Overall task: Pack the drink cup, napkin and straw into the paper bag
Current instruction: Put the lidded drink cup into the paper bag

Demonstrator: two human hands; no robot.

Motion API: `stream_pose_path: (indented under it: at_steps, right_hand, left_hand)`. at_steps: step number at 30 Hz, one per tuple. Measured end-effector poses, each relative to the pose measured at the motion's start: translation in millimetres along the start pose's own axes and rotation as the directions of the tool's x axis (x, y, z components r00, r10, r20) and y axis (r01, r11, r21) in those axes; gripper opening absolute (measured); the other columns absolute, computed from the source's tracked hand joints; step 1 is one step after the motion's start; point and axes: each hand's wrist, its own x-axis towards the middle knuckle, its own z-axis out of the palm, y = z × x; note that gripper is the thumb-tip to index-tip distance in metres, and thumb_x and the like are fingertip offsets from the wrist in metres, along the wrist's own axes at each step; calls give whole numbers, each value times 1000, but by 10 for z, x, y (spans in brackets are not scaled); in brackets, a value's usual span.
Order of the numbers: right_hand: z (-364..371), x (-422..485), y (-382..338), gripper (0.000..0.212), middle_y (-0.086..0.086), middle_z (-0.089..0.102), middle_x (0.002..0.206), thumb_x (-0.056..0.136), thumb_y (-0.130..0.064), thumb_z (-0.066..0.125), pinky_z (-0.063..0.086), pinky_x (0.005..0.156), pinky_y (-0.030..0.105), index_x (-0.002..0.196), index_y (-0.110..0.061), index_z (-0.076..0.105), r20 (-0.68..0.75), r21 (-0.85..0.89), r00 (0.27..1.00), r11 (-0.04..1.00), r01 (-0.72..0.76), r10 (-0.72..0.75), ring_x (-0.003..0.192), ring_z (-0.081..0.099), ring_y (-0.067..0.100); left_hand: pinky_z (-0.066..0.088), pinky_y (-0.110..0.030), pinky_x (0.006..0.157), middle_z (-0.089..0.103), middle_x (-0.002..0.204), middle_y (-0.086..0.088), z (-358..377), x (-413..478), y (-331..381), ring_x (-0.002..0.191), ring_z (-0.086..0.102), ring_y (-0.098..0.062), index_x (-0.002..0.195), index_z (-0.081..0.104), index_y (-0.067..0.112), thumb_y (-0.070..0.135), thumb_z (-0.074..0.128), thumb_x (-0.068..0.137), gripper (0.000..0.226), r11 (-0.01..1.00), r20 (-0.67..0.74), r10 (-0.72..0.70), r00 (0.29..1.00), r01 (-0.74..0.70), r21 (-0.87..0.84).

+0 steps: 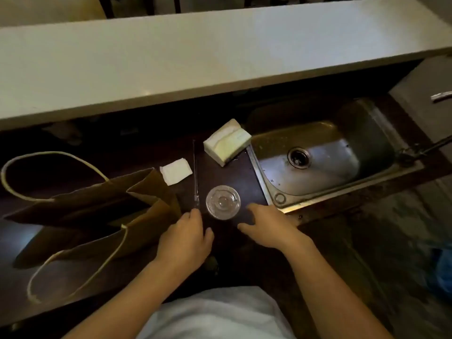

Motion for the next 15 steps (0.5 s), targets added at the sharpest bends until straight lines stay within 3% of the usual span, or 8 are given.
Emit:
stream_pose_path:
  at_steps: [4, 7, 10, 12, 13, 15]
  right_hand:
    - [150, 172, 13, 59, 8, 65, 123, 81, -49, 65, 52, 89, 45, 133, -26, 46, -9, 187, 999, 981, -48, 51, 112, 61, 30]
    - [260, 309, 24, 66, 2, 61, 134, 81, -34, 73, 47, 97, 37, 140, -33, 43, -62, 438, 998, 899, 11, 18, 121, 56, 22]
    - [341, 390, 33, 79, -9, 57, 134, 76, -19, 80, 54, 80, 29, 142, -38, 40, -48, 655, 999, 755, 44, -16, 112, 59, 14]
    - [416, 426, 30, 87, -14, 54, 128, 73, -13, 81, 58, 61, 27, 139, -47, 36, 2, 721, 1000, 693, 11, -19, 101, 65, 18]
    - [473, 455, 36, 86, -13, 54, 126, 72, -11, 82, 59, 59, 30, 135, -49, 37, 8, 736, 1000, 677, 1, -11, 98, 66, 18]
    - [568, 493, 6, 74, -9, 58, 125, 73, -12, 81, 61, 65, 38, 127, -46, 42, -5, 771, 1000, 637, -1, 8, 100, 64, 14]
  left_hand:
    - [51, -37, 71, 59, 118, -4, 145, 278, -99, 100, 62, -27, 117, 48, 19, 36, 57, 86, 37, 978, 31, -83, 996, 88, -191]
    - [52, -37, 78, 61, 119, -5, 272, 488, -152, 104, 61, -24, 118, 49, 19, 30, 62, 83, 39, 949, 90, -96, 991, 118, -291]
    - [51, -31, 81, 67, 115, -4, 359, 617, -187, 104, 63, -22, 115, 53, 20, 15, 67, 80, 37, 863, 122, -111, 986, 157, -481]
    - [56, -40, 83, 68, 114, -4, 410, 652, -201, 102, 67, -28, 112, 53, 25, 9, 69, 79, 40, 779, 153, -110, 982, 181, -600]
    - [58, -45, 81, 68, 113, -5, 429, 657, -203, 98, 68, -30, 112, 53, 28, 9, 70, 78, 42, 746, 163, -103, 981, 185, -640]
    - [60, -41, 72, 66, 113, -4, 445, 641, -187, 84, 69, -27, 118, 52, 31, 10, 70, 80, 47, 689, 188, -91, 978, 198, -698]
